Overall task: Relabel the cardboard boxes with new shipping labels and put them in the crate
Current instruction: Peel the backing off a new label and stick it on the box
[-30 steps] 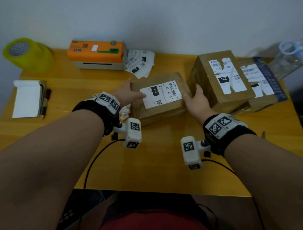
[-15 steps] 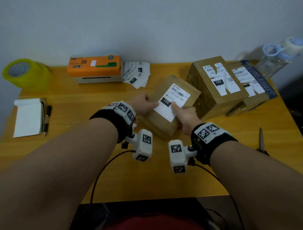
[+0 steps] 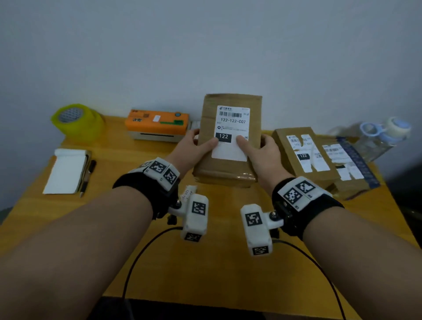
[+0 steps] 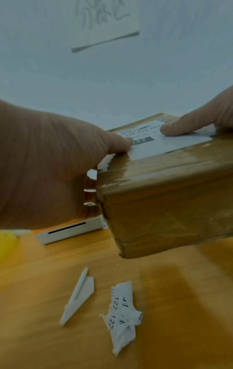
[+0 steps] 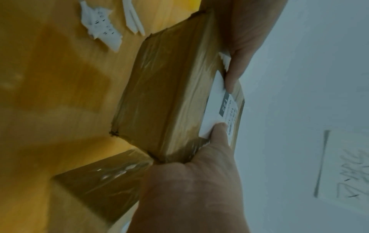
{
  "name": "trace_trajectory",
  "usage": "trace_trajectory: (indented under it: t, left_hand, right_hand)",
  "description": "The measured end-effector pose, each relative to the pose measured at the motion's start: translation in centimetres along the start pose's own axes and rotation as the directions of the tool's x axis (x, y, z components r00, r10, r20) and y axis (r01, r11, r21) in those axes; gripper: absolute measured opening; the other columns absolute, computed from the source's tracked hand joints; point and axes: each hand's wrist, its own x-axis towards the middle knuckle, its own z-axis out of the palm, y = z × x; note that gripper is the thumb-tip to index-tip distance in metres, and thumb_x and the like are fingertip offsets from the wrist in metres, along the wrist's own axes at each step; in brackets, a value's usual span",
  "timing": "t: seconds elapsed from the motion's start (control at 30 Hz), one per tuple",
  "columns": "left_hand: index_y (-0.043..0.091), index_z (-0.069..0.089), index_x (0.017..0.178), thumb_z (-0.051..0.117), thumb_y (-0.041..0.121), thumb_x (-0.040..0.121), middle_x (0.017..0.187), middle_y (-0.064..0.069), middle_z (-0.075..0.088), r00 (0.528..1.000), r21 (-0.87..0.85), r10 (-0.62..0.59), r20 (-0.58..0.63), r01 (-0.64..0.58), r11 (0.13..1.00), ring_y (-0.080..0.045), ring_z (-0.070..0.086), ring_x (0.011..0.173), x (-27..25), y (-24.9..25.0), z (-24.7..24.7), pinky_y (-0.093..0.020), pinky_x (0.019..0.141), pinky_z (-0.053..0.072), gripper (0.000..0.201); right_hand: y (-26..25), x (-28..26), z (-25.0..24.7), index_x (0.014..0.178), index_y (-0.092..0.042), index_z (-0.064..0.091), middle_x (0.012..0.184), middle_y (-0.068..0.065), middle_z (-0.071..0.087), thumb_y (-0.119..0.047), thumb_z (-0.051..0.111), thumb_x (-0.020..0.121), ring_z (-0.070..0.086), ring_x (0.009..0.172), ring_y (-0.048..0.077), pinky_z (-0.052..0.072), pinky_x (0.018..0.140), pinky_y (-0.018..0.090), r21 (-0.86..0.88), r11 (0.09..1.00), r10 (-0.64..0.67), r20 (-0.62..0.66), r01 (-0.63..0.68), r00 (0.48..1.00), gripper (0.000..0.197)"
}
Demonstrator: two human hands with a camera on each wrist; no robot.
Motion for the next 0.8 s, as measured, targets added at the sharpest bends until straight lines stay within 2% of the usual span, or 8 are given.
trace_trajectory:
  t: [0.17, 0.23, 0.37, 0.43, 0.53, 0.63, 0.77, 0.8]
  left_hand:
    - [0.017, 0.034, 0.138, 0.069, 0.038, 0.081, 0.122, -0.002, 0.055, 0.972, -0.129, 0.052, -0.230, -0.084, 0.988, -0.014, 0.061, 0.098, -0.3, -1.6, -2.4, -0.026, 0.074, 0.055, 0.070]
    - [0.018, 0.038, 0.134, 0.070, 0.039, 0.080, 0.116, -0.003, 0.058, 0.942, -0.138, 0.087, -0.325, -0.138, 0.981, -0.015, 0.063, 0.095, -0.2, -2.9, -3.4, -0.026, 0.070, 0.056, 0.066]
    - [0.016, 0.046, 0.127, 0.070, 0.045, 0.079, 0.112, -0.002, 0.061, 0.826, -0.075, 0.183, -0.533, -0.262, 0.962, -0.010, 0.065, 0.091, -1.4, -5.8, -6.1, -0.018, 0.063, 0.054, 0.061]
    - [0.014, 0.048, 0.125, 0.069, 0.043, 0.080, 0.110, -0.001, 0.064, 0.760, -0.043, 0.232, -0.607, -0.323, 0.945, -0.009, 0.066, 0.090, -3.0, -7.4, -7.7, -0.018, 0.066, 0.053, 0.057]
    - [0.015, 0.050, 0.123, 0.069, 0.043, 0.080, 0.106, -0.001, 0.066, 0.711, -0.038, 0.254, -0.656, -0.368, 0.929, -0.012, 0.068, 0.089, -6.7, -10.7, -10.0, -0.028, 0.076, 0.056, 0.055]
    - [0.014, 0.048, 0.125, 0.069, 0.045, 0.079, 0.106, -0.003, 0.065, 0.690, -0.045, 0.229, -0.687, -0.354, 0.934, -0.015, 0.068, 0.089, -11.2, -13.8, -12.8, -0.032, 0.077, 0.057, 0.059]
    - [0.015, 0.048, 0.125, 0.071, 0.050, 0.074, 0.109, -0.005, 0.064, 0.640, -0.015, 0.194, -0.743, -0.305, 0.952, -0.021, 0.068, 0.091, -18.1, -15.9, -18.3, -0.042, 0.082, 0.056, 0.066]
    - [0.016, 0.048, 0.125, 0.071, 0.053, 0.071, 0.110, -0.005, 0.063, 0.619, -0.003, 0.189, -0.763, -0.296, 0.955, -0.022, 0.068, 0.091, -19.8, -16.5, -19.7, -0.044, 0.083, 0.056, 0.069]
  right_hand:
    - [-0.8, 0.9, 3.3, 0.128, -0.015, 0.041, 0.112, -0.002, 0.059, -0.032, 0.077, 0.077, 0.063, 0.095, 0.010, 0.058, 0.074, 0.026, 0.012, 0.988, -0.154, 0.144, 0.154, 0.978, 0.065]
    - [-0.3, 1.1, 5.0, 0.126, -0.015, 0.042, 0.111, -0.003, 0.057, -0.034, 0.076, 0.076, 0.061, 0.094, 0.005, 0.055, 0.070, 0.018, 0.005, 0.971, -0.236, 0.188, 0.240, 0.953, 0.063]
    - [1.4, 0.0, 9.1, 0.117, -0.017, 0.044, 0.103, -0.007, 0.058, -0.030, 0.075, 0.079, 0.060, 0.085, -0.001, 0.050, 0.062, 0.010, 0.050, 0.927, -0.371, 0.261, 0.371, 0.891, 0.051]
    - [2.5, -1.3, 11.3, 0.115, -0.016, 0.044, 0.096, -0.011, 0.058, -0.026, 0.075, 0.080, 0.060, 0.079, -0.004, 0.048, 0.059, 0.007, 0.112, 0.908, -0.419, 0.283, 0.404, 0.863, 0.048]
    - [4.9, -4.5, 14.4, 0.115, -0.017, 0.044, 0.098, -0.011, 0.060, -0.027, 0.075, 0.080, 0.062, 0.086, -0.001, 0.052, 0.066, 0.010, 0.190, 0.887, -0.461, 0.344, 0.420, 0.818, 0.048]
    - [7.2, -8.8, 17.5, 0.117, -0.014, 0.045, 0.097, -0.012, 0.061, -0.026, 0.075, 0.080, 0.062, 0.087, -0.001, 0.052, 0.066, 0.009, 0.234, 0.882, -0.471, 0.397, 0.410, 0.787, 0.049]
    - [8.6, -14.7, 23.1, 0.117, -0.016, 0.044, 0.105, -0.005, 0.064, -0.030, 0.075, 0.079, 0.065, 0.095, 0.010, 0.056, 0.081, 0.027, 0.271, 0.886, -0.464, 0.472, 0.378, 0.750, 0.051]
    - [8.8, -16.2, 24.6, 0.115, -0.017, 0.044, 0.102, -0.007, 0.063, -0.030, 0.075, 0.079, 0.065, 0.094, 0.009, 0.056, 0.080, 0.027, 0.277, 0.884, -0.467, 0.498, 0.377, 0.731, 0.050]
